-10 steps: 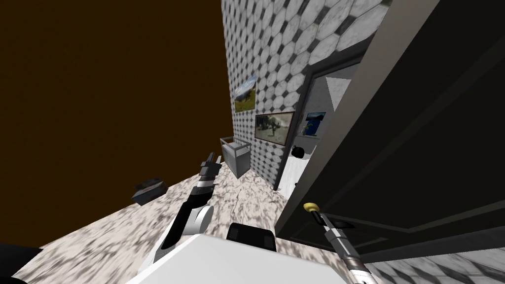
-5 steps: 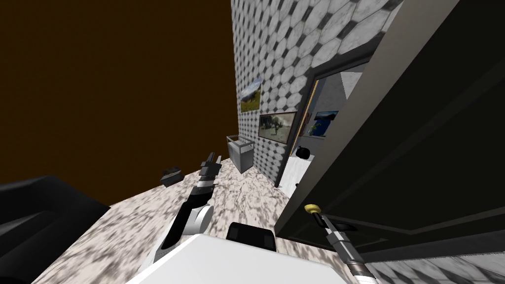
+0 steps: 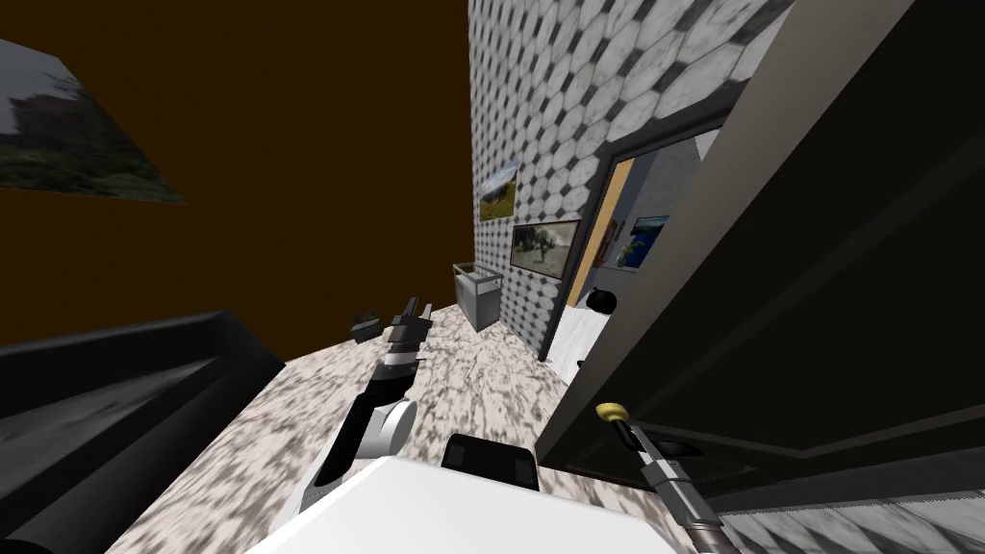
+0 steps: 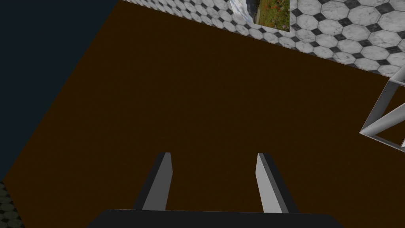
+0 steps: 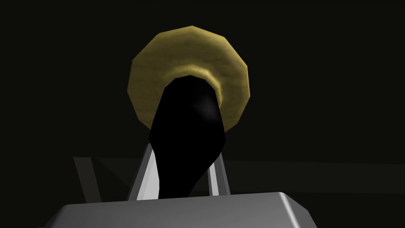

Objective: Pull the door open

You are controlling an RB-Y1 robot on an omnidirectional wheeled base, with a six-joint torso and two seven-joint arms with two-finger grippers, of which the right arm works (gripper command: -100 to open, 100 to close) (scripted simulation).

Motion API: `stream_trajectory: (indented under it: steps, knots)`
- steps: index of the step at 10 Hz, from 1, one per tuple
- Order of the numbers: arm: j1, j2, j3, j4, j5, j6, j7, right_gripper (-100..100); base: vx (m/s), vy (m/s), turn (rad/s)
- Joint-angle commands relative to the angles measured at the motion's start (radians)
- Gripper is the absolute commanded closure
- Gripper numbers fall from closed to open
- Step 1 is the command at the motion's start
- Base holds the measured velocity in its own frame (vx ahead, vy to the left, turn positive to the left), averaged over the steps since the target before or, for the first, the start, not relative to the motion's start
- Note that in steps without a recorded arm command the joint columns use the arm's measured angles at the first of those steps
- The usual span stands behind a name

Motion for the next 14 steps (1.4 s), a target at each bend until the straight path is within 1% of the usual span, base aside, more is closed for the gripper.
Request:
stream_trajectory:
  steps: [1,2,3,10,13,14]
  knots:
    - [0.000,0.000,0.000,0.000,0.000,0.000,0.000,100,-0.092,-0.005,0.024]
    - [-0.003,-0.004,0.003,0.012,0.003,-0.011,-0.004,100,-0.162,-0.038,0.170]
    - [-0.004,-0.005,0.003,0.014,0.003,-0.013,-0.005,100,-0.220,-0.075,0.159]
    - [-0.021,-0.025,0.010,0.062,0.013,-0.061,-0.022,100,-0.206,-0.060,0.142]
    - [-0.026,-0.030,0.012,0.076,0.016,-0.074,-0.026,100,-0.180,-0.043,0.093]
    - [-0.026,-0.025,0.015,0.072,0.017,-0.068,-0.026,100,-0.071,-0.023,0.027]
